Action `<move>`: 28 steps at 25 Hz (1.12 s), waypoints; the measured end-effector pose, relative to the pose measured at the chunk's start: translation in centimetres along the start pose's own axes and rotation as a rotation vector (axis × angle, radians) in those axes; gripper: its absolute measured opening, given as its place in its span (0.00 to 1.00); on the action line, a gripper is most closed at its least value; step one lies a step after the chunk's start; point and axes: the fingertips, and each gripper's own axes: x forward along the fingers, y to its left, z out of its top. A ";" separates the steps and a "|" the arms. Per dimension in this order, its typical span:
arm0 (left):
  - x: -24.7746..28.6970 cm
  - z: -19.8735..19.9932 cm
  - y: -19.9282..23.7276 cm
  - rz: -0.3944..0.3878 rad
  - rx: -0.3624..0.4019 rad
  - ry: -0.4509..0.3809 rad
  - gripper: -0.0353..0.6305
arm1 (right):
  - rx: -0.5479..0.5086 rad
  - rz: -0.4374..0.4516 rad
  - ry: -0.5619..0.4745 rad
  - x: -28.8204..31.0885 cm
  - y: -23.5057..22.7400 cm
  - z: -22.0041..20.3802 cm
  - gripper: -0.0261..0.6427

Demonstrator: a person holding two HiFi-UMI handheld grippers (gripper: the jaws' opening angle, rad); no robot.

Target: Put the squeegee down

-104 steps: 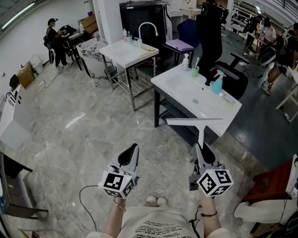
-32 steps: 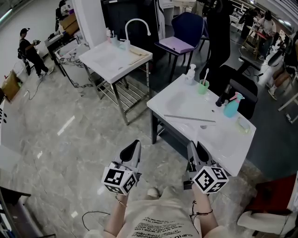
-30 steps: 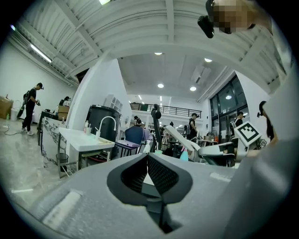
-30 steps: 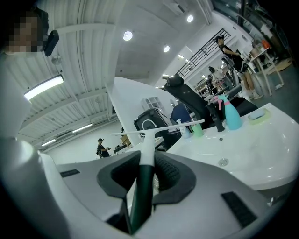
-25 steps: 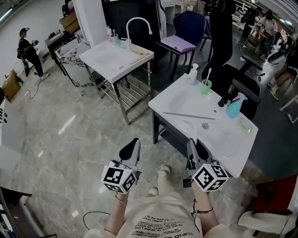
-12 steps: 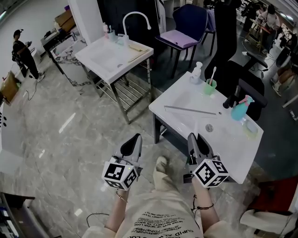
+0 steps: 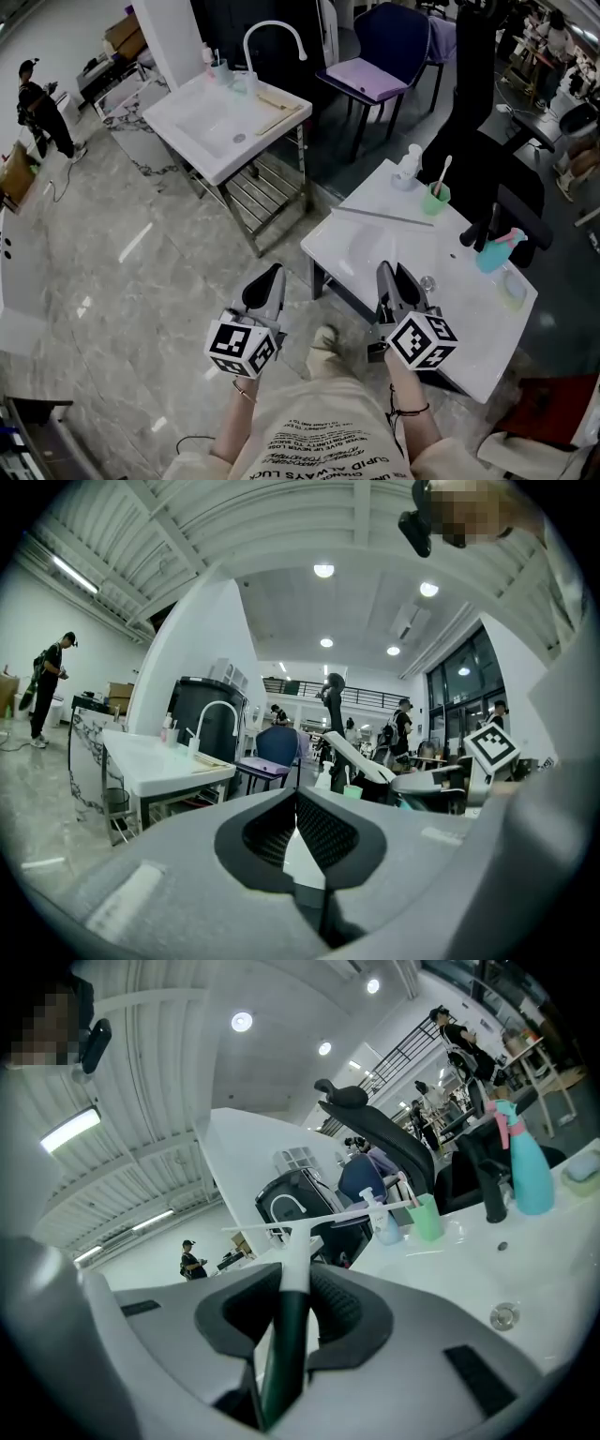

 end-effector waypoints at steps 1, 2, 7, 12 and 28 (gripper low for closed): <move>0.8 0.0 0.4 0.002 -0.002 0.003 0.09 | 0.001 -0.003 0.005 0.9 -0.3 0.2 0.18; 1.6 0.0 0.8 0.005 -0.005 0.006 0.09 | 0.003 -0.005 0.011 1.8 -0.6 0.4 0.18; 5.1 0.4 2.6 0.010 -0.019 0.025 0.09 | 0.015 -0.019 0.037 5.7 -1.7 1.2 0.18; 8.6 -0.1 3.3 -0.006 -0.023 0.055 0.09 | 0.033 -0.041 0.056 8.9 -3.1 1.3 0.18; 17.8 -1.8 5.3 -0.077 -0.033 0.140 0.09 | 0.086 -0.156 0.121 15.1 -7.2 -0.5 0.18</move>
